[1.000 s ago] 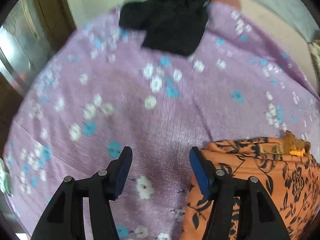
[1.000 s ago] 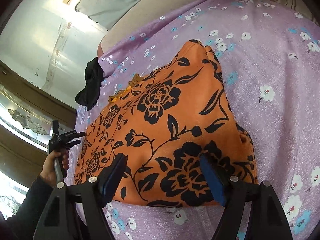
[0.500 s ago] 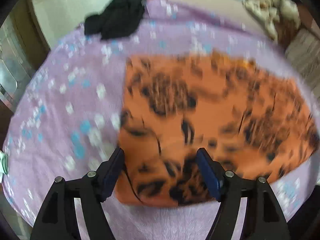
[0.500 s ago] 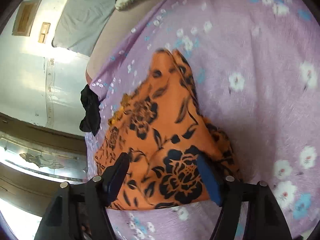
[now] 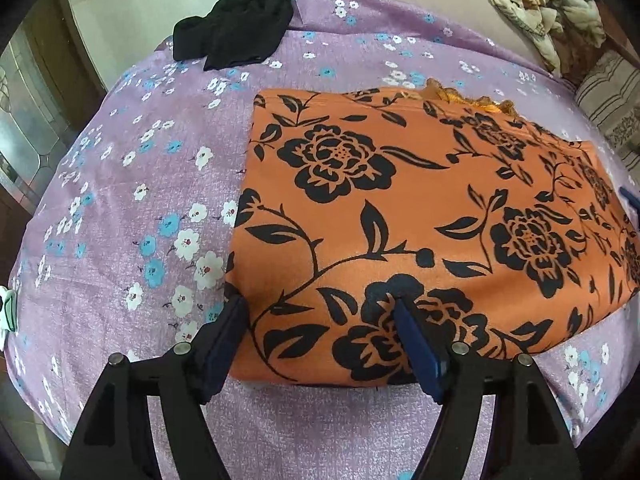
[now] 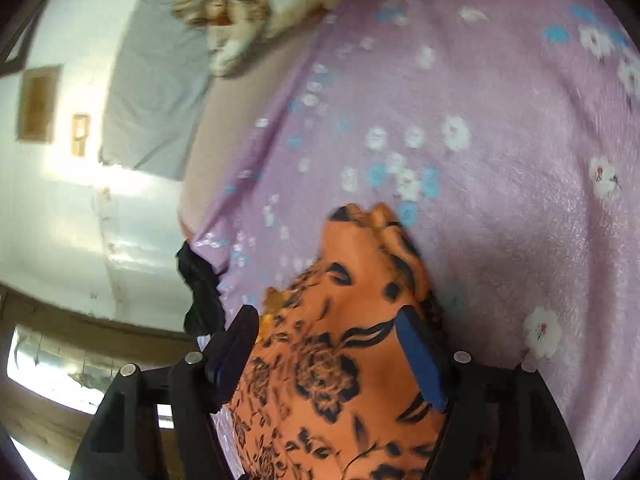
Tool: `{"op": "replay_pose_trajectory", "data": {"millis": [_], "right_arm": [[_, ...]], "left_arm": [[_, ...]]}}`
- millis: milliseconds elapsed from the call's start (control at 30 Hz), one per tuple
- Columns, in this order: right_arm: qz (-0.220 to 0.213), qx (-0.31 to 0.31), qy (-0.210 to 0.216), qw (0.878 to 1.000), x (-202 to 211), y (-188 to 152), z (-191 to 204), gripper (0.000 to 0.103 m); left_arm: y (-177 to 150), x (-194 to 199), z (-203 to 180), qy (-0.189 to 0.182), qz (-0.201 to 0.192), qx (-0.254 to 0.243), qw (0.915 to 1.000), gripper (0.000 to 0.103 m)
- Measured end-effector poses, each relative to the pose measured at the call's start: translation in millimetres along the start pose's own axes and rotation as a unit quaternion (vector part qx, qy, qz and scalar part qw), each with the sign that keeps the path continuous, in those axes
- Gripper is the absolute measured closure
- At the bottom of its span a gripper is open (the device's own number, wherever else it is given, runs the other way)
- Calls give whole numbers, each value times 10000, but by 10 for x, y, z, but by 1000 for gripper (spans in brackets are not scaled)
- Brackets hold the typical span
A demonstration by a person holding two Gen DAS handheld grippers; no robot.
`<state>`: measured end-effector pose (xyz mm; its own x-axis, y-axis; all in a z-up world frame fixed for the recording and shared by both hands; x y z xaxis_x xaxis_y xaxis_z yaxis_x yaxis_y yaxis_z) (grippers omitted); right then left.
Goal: Fold small clothes
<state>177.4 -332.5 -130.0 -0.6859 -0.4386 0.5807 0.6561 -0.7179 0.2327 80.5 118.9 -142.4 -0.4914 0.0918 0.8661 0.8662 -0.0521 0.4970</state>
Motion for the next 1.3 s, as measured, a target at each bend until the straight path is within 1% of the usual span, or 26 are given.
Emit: {"op": "replay_pose_trajectory", "data": {"millis": [67, 100, 133, 167, 200, 233, 333, 400, 433, 467, 500, 533, 567, 600, 667, 767, 833, 867, 933, 1000, 1067, 1100, 1167, 1200, 1233, 1300], "right_arm": [[140, 466, 199, 9986, 15, -84, 185, 25], [356, 591, 235, 9973, -55, -108, 206, 22], [574, 556, 89, 9968, -160, -135, 164, 19], [628, 430, -232, 9968, -203, -145, 50, 19], [460, 52, -618, 9970, -163, -150, -128, 22], [311, -165, -410, 9985, -76, -164, -152, 28], [31, 172, -188, 9997, 233, -370, 47, 26], [274, 646, 100, 9975, 372, -700, 201, 23], [390, 824, 87, 9958, 380, -795, 200, 20], [505, 1007, -90, 9936, 365, -907, 142, 20], [618, 959, -548, 9920, 326, -994, -31, 20], [689, 657, -767, 9925, 315, -1015, -222, 29], [540, 282, -537, 9967, 405, -994, -326, 34], [455, 91, -474, 9978, 461, -946, -321, 34], [197, 356, -610, 9973, 585, -858, -127, 29], [562, 817, -236, 9948, 395, -724, 306, 22], [685, 1012, -94, 9925, 47, -562, 533, 22], [753, 940, -89, 9927, -106, -435, 512, 21], [845, 631, -287, 9940, -505, -168, 375, 21], [676, 44, -569, 9961, -736, 54, 46, 21], [367, -656, -224, 9969, -621, 133, -87, 22], [242, -615, -299, 9974, -525, 123, -53, 22], [10, 160, -589, 9981, -277, 23, 145, 21], [-5, 380, -559, 9977, -186, -48, 217, 21], [50, 537, -358, 9979, -46, -186, 288, 21], [334, 645, -37, 9974, 152, -490, 336, 21]], "left_arm": [[9, -12, -21, 96, 5, -62, 9999, 26], [18, -13, -37, 154, 18, -74, 9999, 26], [22, 3, -41, 172, 22, -55, 9998, 26], [21, 40, -42, 154, 8, 3, 9999, 26], [22, 77, -39, 125, -12, 55, 9999, 26], [25, 177, -38, 33, -105, 162, 9998, 26], [45, 359, -64, -47, -389, 229, 9990, 26], [70, 405, -80, -53, -521, 249, 9983, 26], [84, 409, -83, -72, -607, 263, 9978, 26], [95, 365, -83, -77, -569, 287, 9979, 24], [97, 310, -84, -93, -465, 308, 9984, 24], [88, 217, -85, -166, -299, 330, 9989, 24], [88, 167, -92, -198, -218, 338, 9990, 24], [57, 104, -82, -174, -136, 362, 9991, 24], [8, 38, -71, -129, -139, 373, 9991, 24], [0, 5, -112, 8, -154, 240, 9996, 23], [3, -7, -137, 82, -129, 241, 9996, 23], [3, -10, -144, 102, -121, 244, 9996, 23], [-7, -9, -158, 128, -99, 251, 9996, 23], [-1, -4, -139, 116, -70, 272, 9995, 23], [-4, 20, -133, 103, -31, 284, 9995, 23], [-4, 24, -132, 90, -32, 292, 9995, 23], [-5, 8, -131, 68, -22, 323, 9995, 23], [-1, -6, -132, 82, -19, 320, 9995, 23], [1, -11, -134, 96, -25, 307, 9995, 22], [-2, -12, -143, 117, -62, 312, 9994, 22]]}}
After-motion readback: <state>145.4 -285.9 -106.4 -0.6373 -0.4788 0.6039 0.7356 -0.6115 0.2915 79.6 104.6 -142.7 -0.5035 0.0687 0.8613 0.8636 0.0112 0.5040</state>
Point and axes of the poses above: each gripper's, at about its wrist camera, not at the fingertips, and x roughly against the way its jaws point, z to its left, y to its top, the point moved 3 cm from there along -x, roughly the way its jaws point, and after that the axes turned 8 degrees about -y, right-handed, at the moved point
